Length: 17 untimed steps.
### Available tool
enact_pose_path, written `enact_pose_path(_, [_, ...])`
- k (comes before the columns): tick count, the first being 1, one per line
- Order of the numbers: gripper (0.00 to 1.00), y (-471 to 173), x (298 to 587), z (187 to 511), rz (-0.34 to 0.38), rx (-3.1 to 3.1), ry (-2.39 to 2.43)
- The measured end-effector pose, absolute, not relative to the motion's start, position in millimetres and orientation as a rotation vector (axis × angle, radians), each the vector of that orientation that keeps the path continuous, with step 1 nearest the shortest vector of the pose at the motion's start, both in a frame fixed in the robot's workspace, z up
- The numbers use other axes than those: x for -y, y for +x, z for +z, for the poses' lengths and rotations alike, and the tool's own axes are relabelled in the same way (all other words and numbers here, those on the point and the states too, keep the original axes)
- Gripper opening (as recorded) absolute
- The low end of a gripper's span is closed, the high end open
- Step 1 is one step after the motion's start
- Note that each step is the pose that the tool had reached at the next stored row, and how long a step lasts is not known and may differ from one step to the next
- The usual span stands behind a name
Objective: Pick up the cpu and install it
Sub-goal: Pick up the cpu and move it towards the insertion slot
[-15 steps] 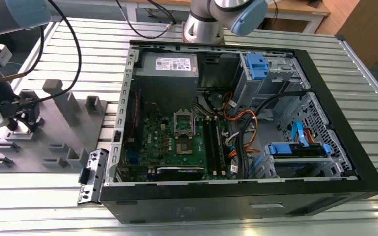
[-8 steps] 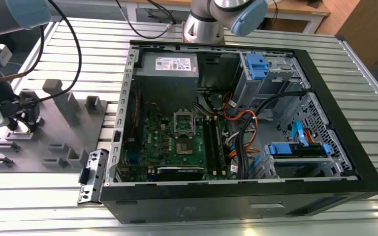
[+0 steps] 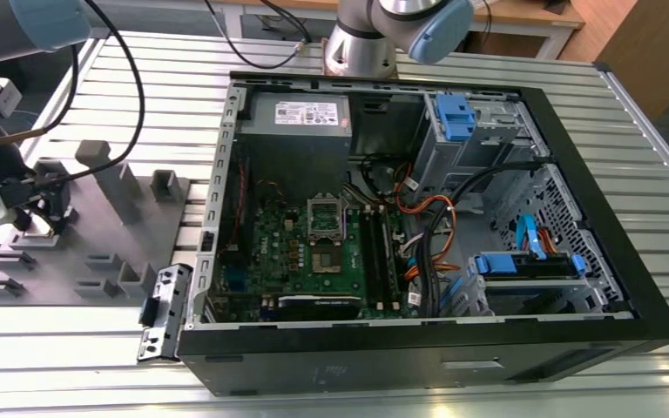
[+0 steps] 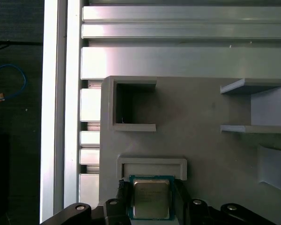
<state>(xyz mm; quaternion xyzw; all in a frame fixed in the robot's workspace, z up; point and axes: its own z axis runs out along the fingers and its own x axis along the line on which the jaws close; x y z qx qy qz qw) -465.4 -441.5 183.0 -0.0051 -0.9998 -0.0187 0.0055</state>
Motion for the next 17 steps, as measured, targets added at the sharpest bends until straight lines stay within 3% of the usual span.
enact_pose_path(17, [0.47,-465.4,441.5,187.8,-0.058,3.130,-0.016])
